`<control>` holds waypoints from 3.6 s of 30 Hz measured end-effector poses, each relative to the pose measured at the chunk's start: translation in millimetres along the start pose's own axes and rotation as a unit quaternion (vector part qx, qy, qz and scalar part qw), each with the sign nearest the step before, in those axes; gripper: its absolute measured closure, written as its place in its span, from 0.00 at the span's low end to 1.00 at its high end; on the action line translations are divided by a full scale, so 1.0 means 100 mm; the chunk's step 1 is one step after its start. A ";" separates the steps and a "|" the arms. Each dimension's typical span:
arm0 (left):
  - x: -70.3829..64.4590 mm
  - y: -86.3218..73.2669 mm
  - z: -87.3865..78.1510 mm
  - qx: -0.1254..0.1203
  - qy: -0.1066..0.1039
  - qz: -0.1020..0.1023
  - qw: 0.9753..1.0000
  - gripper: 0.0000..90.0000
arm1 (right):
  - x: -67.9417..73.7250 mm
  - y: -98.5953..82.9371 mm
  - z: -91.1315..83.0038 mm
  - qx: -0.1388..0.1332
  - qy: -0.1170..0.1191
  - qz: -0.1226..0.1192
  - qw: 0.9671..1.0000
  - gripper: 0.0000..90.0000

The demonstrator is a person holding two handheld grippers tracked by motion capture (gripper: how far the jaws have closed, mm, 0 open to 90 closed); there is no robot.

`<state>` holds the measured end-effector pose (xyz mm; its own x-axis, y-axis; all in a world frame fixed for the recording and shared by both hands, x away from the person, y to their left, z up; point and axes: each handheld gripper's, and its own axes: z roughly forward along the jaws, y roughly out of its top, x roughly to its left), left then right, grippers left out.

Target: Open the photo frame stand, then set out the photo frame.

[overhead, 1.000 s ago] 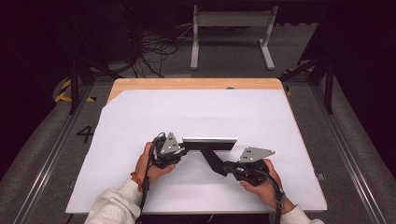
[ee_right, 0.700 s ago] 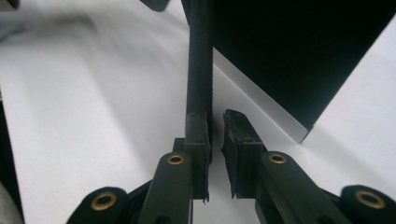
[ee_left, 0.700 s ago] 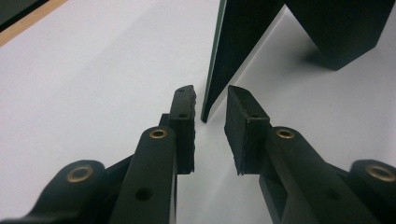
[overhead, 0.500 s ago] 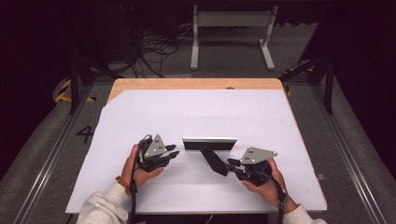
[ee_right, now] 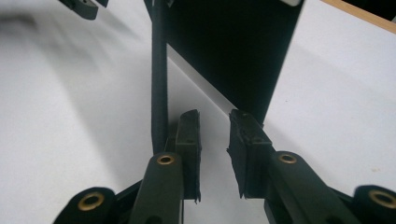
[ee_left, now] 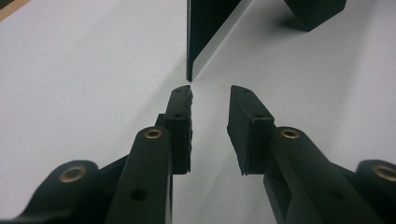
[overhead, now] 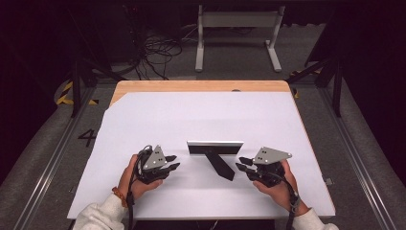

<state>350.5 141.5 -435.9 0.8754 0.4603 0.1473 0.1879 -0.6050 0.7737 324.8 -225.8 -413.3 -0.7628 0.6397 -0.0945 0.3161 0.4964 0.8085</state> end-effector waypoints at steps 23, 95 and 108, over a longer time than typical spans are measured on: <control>0.20 0.28 0.22 -0.043 0.008 -0.034 0.998 0.59 | -0.19 0.02 -0.05 -0.035 -0.062 0.036 0.997 0.75; -0.08 0.42 0.02 -0.057 -0.021 0.017 0.998 0.88 | -0.21 0.26 0.19 -0.067 -0.093 0.051 0.992 0.82; -0.08 0.43 0.00 -0.062 -0.021 0.018 0.998 0.89 | -0.14 0.30 0.15 -0.074 -0.086 0.036 0.993 0.99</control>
<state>351.0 112.1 -403.7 0.8993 0.4097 0.1529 0.1006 -0.5341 0.8394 353.3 -211.2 -396.1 -0.6301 0.7671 -0.1203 0.2703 0.3619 0.8922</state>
